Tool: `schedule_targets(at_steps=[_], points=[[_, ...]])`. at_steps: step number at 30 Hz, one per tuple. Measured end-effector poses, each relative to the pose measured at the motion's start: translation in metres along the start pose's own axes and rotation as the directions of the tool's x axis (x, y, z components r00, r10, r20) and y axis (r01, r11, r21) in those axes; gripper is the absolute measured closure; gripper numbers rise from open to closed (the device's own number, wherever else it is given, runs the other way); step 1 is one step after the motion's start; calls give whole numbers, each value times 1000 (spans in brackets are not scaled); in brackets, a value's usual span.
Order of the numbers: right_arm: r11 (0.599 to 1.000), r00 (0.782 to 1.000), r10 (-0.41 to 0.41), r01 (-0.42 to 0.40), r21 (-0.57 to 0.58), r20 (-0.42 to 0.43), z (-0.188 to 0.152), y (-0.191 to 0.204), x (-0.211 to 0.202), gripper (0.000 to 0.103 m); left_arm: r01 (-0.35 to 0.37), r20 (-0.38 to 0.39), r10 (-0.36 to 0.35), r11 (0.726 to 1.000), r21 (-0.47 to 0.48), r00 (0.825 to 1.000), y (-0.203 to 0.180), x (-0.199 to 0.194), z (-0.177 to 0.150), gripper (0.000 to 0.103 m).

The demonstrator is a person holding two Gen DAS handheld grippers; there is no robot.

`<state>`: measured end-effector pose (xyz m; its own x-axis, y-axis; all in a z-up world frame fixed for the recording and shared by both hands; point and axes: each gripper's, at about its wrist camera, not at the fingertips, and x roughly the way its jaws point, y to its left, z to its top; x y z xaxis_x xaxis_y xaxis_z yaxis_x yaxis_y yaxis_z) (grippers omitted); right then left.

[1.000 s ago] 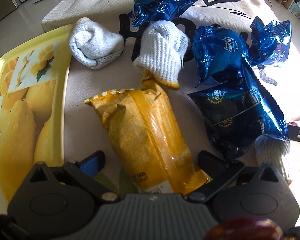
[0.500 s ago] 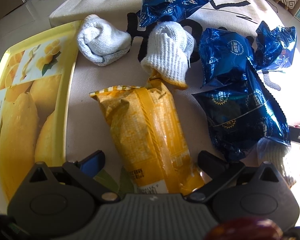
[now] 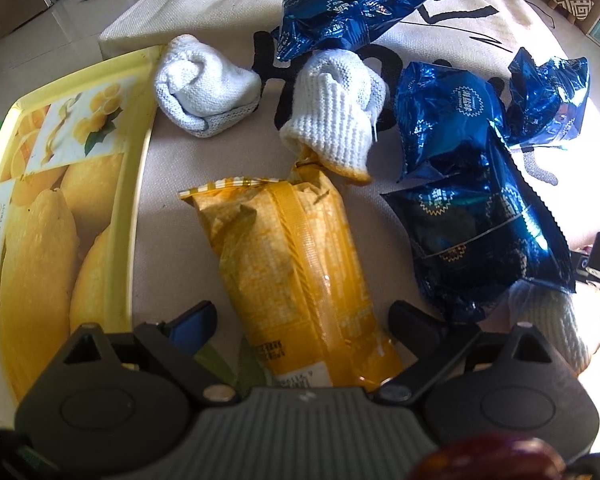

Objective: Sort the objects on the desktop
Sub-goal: 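Close the left gripper on the yellow chip bag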

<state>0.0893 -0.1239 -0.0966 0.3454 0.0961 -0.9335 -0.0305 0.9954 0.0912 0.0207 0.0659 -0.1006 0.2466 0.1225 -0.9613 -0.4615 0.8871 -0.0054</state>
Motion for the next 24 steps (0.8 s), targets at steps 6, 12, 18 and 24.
schedule_targets(at_steps=[6, 12, 18, 24], points=[[997, 997, 72, -72, 0, 11, -1, 3, -7, 23, 78, 5, -78, 997, -30, 997, 7, -22, -9, 34], [989, 989, 146, -147, 27, 35, 1, 3, -22, 24, 95, 12, -95, 995, -29, 995, 5, -34, -6, 39], [982, 982, 182, -184, 36, 50, 0, 3, -38, 23, 114, 33, -113, 993, -30, 993, 8, -46, -4, 40], [980, 979, 194, -197, 38, 55, 0, 3, -49, 23, 122, 69, -119, 992, -27, 990, 19, -48, -1, 41]])
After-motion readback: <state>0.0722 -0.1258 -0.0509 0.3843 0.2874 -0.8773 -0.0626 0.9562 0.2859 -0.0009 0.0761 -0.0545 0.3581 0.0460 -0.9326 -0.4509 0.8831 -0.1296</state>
